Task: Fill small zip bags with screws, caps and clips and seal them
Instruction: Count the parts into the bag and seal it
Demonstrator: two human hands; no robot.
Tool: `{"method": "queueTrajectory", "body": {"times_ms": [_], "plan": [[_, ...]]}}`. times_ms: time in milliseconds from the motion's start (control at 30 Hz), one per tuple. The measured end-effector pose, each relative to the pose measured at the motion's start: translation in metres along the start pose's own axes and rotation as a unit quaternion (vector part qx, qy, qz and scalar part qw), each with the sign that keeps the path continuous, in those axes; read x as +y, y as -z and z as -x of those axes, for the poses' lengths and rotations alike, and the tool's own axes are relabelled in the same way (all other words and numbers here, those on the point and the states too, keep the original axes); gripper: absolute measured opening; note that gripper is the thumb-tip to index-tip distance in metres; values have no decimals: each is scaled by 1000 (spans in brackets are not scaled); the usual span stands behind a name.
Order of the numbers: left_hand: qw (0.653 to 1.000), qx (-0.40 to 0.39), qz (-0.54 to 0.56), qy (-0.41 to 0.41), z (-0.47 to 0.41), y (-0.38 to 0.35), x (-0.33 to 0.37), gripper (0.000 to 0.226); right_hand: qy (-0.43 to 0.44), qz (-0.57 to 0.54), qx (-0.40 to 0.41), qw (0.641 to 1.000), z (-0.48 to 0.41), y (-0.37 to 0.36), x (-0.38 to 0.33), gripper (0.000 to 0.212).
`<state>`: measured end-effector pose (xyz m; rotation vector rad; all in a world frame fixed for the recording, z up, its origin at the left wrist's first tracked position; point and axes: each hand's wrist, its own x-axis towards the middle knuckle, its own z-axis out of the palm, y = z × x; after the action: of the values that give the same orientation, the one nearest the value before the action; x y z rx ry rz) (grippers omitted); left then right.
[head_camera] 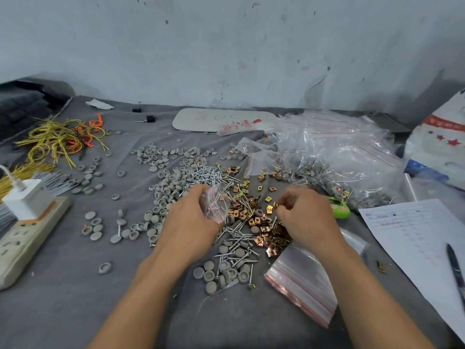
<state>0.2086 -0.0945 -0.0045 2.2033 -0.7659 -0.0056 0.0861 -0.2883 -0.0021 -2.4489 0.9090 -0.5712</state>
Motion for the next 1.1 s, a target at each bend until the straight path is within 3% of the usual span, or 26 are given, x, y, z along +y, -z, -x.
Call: {"method": "queueTrajectory", "body": {"times_ms": [67, 167, 400, 567, 667, 733, 900, 1100], "plan": [[1000, 2, -8, -8, 1, -1, 0, 31, -20, 56, -37, 998, -6, -2, 7, 22], [1000, 10, -16, -15, 2, 0, -1, 30, -67, 0, -11, 998, -21, -7, 3, 30], [1000, -4, -29, -5, -6, -4, -2, 33, 11, 96, -56, 994, -43, -34, -3, 9], [999, 0, -34, -13, -5, -6, -3, 35, 41, 172, -106, 979, -48, -35, -7, 26], [999, 0, -31, -19, -4, -8, -1, 34, 35, 185, -141, 972, -49, -30, -14, 24], [999, 0, -29, -22, -3, -9, 1, 32, 25, 155, -130, 979, -45, -30, -17, 18], [999, 4, -23, -28, 0, -9, 1, 29, 16, -1, -43, 999, -26, -24, -19, 32], [999, -12, -49, -14, 1, -9, 7, 45, 74, -210, 1, 975, 18, -6, -44, 33]]}}
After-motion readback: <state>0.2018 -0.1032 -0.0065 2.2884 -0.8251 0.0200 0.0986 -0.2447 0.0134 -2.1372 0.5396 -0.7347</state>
